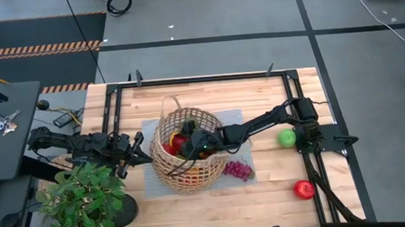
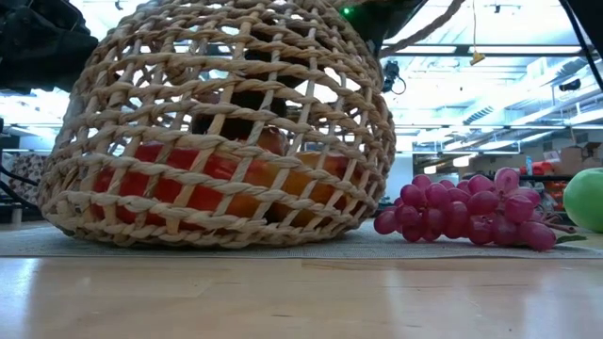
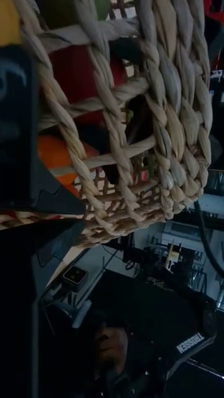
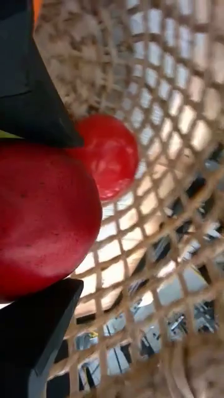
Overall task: Build produce basket
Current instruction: Put the red pomegranate into the basket, then put the green apple into the basket
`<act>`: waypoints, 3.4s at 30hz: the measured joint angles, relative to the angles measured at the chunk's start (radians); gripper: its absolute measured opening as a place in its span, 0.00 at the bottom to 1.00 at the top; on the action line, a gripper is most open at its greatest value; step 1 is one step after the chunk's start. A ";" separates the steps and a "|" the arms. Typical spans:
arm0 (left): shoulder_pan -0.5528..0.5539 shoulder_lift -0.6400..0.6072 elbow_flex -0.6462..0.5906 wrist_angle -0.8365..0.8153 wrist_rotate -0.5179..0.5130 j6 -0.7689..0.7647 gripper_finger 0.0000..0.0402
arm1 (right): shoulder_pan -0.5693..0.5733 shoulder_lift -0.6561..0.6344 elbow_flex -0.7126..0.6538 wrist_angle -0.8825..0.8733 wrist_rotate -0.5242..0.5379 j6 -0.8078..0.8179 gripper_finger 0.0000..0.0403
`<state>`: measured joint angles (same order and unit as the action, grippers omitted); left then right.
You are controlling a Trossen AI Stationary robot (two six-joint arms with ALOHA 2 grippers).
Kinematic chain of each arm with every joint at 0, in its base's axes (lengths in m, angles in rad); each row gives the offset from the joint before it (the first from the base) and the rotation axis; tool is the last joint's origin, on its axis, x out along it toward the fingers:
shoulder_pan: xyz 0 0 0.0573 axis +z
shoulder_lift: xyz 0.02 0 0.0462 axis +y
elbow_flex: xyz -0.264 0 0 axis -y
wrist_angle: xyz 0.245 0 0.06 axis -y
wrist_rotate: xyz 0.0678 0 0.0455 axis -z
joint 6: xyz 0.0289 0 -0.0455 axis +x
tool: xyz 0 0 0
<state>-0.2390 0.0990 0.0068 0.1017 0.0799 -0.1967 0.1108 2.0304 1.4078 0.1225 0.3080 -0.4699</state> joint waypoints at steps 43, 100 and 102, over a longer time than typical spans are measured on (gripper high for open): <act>0.000 0.000 0.000 -0.001 0.000 0.000 0.07 | 0.483 -0.398 -0.089 0.056 0.923 -0.023 0.94; 0.000 -0.001 0.000 0.001 0.000 0.000 0.09 | 0.549 -0.957 -0.601 -1.498 0.156 1.898 0.91; 0.000 -0.001 0.000 0.003 0.000 -0.001 0.09 | 0.528 -0.940 -0.601 -1.492 0.162 1.919 0.92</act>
<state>-0.2390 0.0982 0.0071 0.1051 0.0799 -0.1974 0.6383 1.0908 0.8070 -1.3695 0.4705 1.4490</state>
